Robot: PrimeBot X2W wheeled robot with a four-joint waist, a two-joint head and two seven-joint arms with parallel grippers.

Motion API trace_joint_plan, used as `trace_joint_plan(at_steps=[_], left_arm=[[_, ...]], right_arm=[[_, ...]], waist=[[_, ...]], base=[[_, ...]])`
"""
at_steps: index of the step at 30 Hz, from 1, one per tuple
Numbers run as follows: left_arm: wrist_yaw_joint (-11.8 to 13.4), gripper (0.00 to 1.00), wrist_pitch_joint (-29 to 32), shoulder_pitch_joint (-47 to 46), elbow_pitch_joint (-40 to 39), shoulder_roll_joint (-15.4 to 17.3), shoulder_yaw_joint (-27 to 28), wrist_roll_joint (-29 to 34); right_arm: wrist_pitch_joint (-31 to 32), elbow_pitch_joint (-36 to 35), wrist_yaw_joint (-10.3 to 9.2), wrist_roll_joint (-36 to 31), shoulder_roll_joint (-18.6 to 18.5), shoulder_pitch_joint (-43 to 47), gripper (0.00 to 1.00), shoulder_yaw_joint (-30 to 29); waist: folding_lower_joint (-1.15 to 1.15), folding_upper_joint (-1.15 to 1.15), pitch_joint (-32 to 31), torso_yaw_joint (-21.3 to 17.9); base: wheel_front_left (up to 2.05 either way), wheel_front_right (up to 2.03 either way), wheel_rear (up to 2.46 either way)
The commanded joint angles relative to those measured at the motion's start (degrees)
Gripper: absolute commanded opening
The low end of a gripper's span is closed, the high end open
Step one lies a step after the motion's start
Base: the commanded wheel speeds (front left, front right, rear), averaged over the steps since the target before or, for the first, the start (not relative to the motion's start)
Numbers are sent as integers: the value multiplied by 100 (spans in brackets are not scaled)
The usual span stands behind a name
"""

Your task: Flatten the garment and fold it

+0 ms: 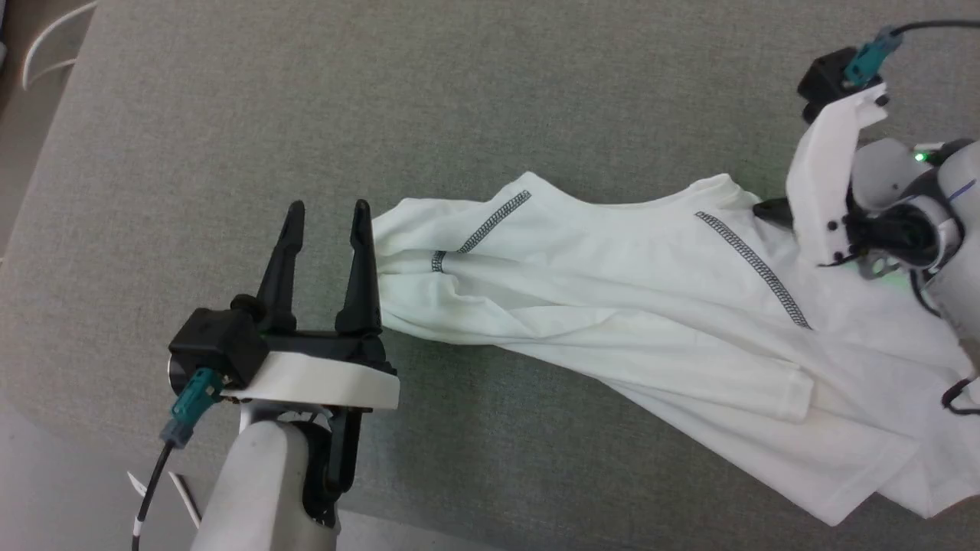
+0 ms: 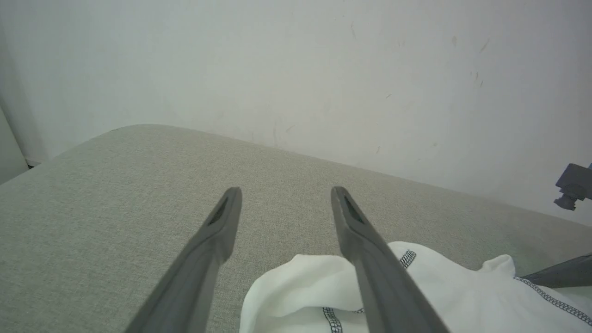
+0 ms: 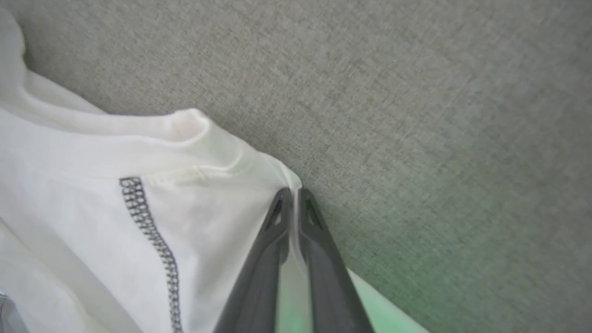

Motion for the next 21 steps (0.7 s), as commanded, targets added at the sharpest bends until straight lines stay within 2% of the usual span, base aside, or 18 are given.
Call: trace_joint_plan(at_steps=[1, 5, 14, 17, 21], left_arm=[[29, 100, -27, -49, 45, -5, 13, 22], [-5, 100, -27, -45, 134, -5, 75, 120], [-181, 100, -27, -82, 236, -5, 295, 431], [-345, 100, -27, -202, 373, 17, 337, 523], [-595, 100, 141, -680, 903, 204, 140, 535]], right_arm=[[33, 120, -4, 97, 159, 539, 0, 263], [-496, -69, -4, 113, 143, 492, 0, 210], [-2577, -179, -4, -258, 98, 391, 0, -270], [-2983, -132, -4, -338, 158, 480, 0, -374], [-3187, -159, -4, -381, 251, 559, 0, -408]], waist=[[0, 0, -64, -57], [0, 0, -212, -156], [0, 0, -661, -400], [0, 0, -782, -509], [0, 0, -806, -696]], base=[[0, 0, 0], [0, 0, 0], [0, 0, 0], [0, 0, 0], [0, 0, 0]])
